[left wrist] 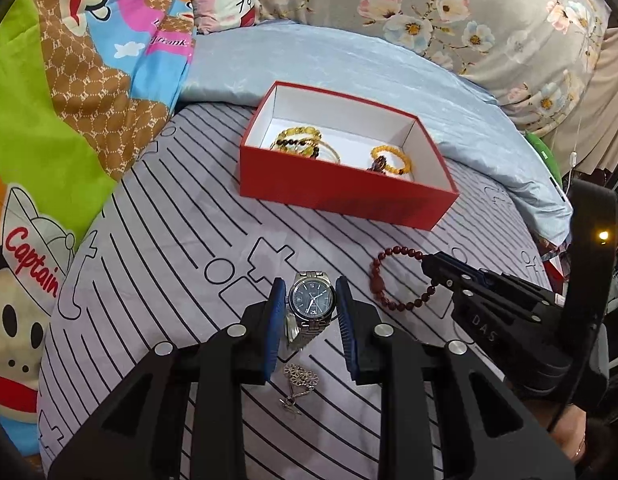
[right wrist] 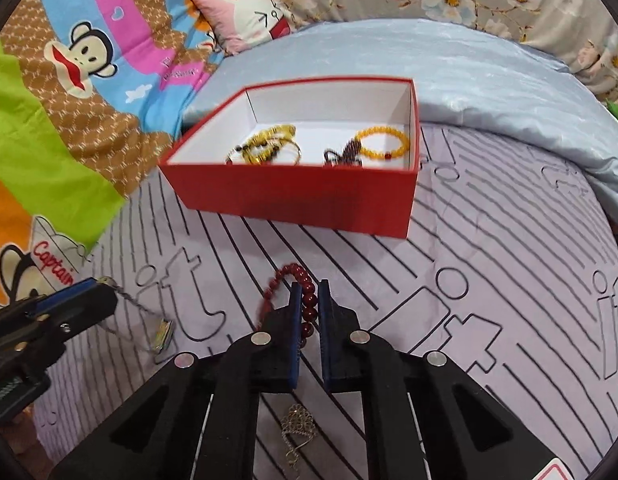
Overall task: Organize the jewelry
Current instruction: 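Grasp the red bead bracelet with the right tool, then carry the watch and red bead bracelet over the red box with both tools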
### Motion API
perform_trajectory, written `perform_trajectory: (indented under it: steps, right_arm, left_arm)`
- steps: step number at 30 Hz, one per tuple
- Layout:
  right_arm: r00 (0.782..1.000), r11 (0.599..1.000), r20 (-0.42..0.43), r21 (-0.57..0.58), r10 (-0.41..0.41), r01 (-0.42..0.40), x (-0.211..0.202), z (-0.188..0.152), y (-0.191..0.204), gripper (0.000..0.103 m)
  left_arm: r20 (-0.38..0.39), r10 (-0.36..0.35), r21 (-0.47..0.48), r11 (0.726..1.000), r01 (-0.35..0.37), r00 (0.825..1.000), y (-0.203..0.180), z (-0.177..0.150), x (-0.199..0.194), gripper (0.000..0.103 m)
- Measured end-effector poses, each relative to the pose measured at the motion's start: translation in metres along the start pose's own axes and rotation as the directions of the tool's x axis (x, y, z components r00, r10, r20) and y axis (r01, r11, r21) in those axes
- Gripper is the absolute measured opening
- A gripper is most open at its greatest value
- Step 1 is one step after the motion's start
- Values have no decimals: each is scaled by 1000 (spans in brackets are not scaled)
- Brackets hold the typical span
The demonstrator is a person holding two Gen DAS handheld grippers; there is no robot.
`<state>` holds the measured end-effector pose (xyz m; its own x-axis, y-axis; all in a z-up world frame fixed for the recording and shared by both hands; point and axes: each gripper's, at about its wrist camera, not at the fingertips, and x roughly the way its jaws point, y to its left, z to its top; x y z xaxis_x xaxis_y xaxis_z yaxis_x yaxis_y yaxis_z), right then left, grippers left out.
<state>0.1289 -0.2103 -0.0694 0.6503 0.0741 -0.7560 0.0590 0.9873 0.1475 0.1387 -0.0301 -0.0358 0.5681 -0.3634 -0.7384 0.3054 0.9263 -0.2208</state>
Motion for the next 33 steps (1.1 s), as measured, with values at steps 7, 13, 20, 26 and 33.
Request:
perform_trajectory:
  steps: [7,13,20,26,33]
  right_arm:
    - [996,1000,93,-17,15,-13,-43,21,4,7]
    - [987,999,160,-32,30,-25,-70,49,5,7]
    - [975,997,221,-72,28,-13,-80,91,10,7]
    - [975,997,220,-77,39,-22,-56,129,11,7]
    - [985,998,169,-59,20,-10,-4,151,1,7]
  left_arm:
    - [58,-35,28,999,33,998,-14,18,-27,25]
    - [114,-66,65,996,59,991,-26,49,-45,25]
    - [166,-49,116,993,30,985,-35,92,-42,25]
    - [169,-41,139,990,17,985,-40,129,-11,25]
    - [137,-2,161,987,-20,991,-45,155,47,25]
